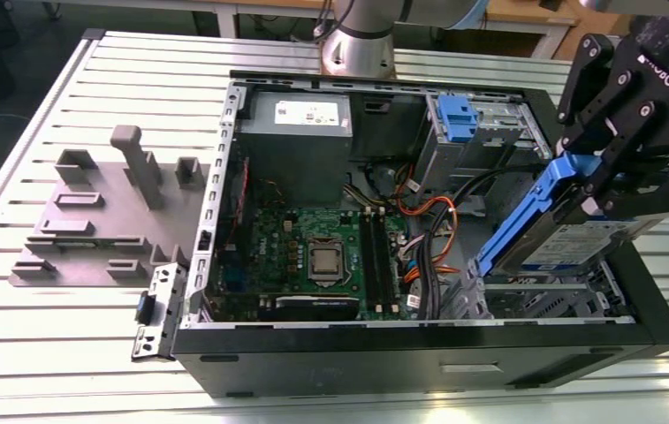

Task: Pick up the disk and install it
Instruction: 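Insert the disk into the insertion slot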

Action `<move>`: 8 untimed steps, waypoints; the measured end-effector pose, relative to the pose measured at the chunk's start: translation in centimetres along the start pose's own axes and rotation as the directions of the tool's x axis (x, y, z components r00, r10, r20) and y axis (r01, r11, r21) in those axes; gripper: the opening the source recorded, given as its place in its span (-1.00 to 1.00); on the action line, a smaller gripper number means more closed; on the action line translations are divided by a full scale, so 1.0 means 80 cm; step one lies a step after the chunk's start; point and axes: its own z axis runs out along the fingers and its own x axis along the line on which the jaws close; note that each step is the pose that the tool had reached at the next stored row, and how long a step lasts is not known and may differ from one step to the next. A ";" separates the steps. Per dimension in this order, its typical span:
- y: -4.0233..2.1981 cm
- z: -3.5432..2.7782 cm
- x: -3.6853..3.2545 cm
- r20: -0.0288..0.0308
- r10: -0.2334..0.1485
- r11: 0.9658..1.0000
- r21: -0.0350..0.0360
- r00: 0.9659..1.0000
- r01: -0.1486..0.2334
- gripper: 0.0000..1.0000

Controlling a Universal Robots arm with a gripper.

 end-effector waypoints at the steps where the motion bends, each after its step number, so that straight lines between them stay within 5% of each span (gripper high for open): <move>1: -0.0001 0.0009 0.0001 0.000 0.000 1.000 0.000 1.000 0.000 -0.27; 8: -0.0017 0.0064 0.0005 0.000 0.000 1.000 0.000 1.000 0.000 -0.27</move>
